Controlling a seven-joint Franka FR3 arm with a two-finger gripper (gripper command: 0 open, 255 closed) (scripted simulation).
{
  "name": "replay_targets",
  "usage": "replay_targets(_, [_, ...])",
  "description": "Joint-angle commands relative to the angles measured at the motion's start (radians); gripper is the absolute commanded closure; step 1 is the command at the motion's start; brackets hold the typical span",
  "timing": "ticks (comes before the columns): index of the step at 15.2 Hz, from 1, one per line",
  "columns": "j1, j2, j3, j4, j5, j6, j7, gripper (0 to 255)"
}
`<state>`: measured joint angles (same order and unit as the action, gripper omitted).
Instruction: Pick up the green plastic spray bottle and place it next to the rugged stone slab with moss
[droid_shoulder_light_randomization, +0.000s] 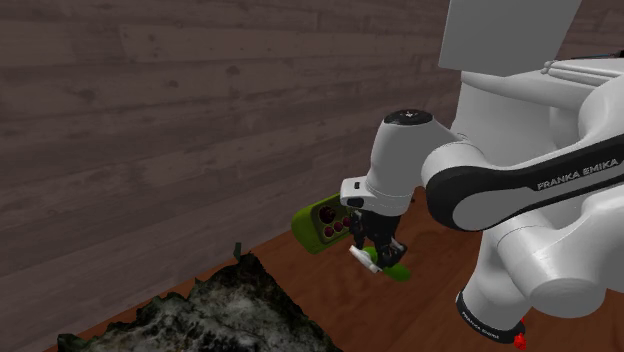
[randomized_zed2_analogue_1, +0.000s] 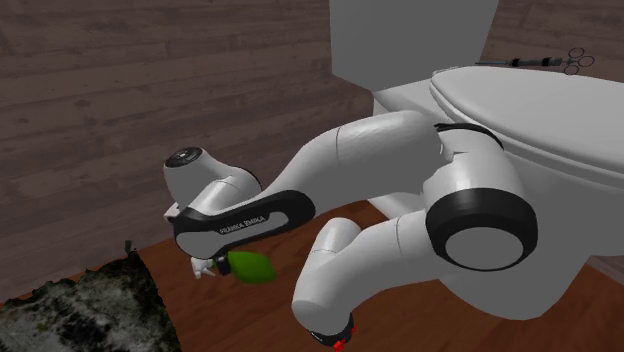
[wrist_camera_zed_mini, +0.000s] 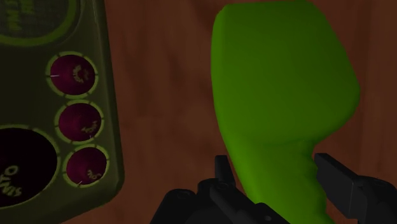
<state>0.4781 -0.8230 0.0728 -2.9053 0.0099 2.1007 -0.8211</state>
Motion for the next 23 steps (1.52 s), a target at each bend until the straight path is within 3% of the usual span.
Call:
replay_targets(1, [0.0,0.015,0.002,-0.019,0.001,0.036,0.002,255])
replay_targets(15, [-0.005,0.195,0.016,-0.129,0.001,0.325,0.014,255])
replay_targets(23, [-0.005,0.194,0.016,-0.129,0.001,0.324,0.014,255])
